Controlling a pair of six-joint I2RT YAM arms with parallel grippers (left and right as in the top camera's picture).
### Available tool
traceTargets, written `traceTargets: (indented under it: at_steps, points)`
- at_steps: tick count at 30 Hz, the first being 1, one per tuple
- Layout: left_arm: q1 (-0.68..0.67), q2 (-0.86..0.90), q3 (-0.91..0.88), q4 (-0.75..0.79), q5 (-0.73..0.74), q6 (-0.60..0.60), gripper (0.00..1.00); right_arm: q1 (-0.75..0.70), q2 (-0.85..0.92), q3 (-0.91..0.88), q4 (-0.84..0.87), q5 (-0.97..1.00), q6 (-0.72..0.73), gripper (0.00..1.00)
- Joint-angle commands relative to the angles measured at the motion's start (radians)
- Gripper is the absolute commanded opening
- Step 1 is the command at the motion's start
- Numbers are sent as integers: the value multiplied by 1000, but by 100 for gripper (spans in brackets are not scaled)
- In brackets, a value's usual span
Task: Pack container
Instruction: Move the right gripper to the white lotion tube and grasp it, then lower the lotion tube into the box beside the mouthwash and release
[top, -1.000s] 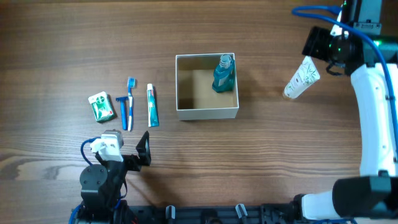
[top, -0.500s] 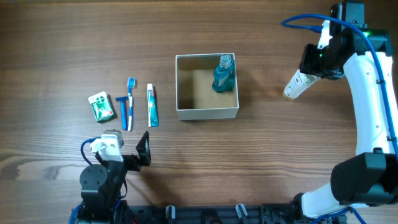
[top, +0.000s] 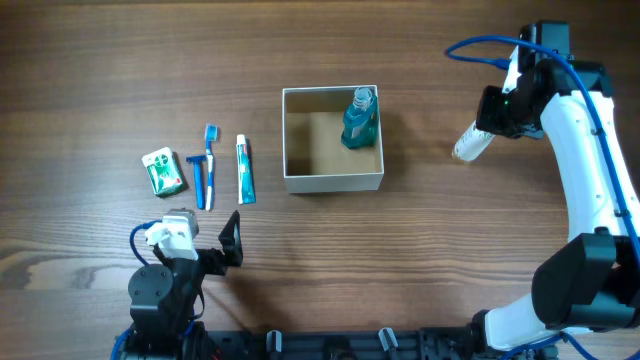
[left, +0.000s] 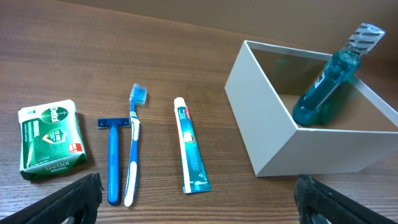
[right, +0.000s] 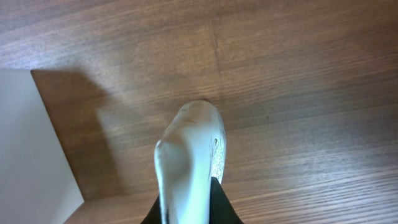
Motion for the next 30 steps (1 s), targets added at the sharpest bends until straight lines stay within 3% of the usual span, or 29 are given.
traceTargets:
  at_steps: [1,11,18,24,30]
  points:
    - [-5,-11,-13,0,30,13,100,3,-9,0,27,8,41,4]
    - [-5,-11,-13,0,30,13,100,111,-250,35,-17,-12,46,4]
    - [-5,-11,-13,0,30,13,100,260,-433,35,-103,23,146,4]
    - [-5,-11,-13,0,30,13,100,376,-472,35,-138,-4,153,5]
    - [-5,-11,-13,0,30,13,100,492,-452,35,-72,0,149,4]
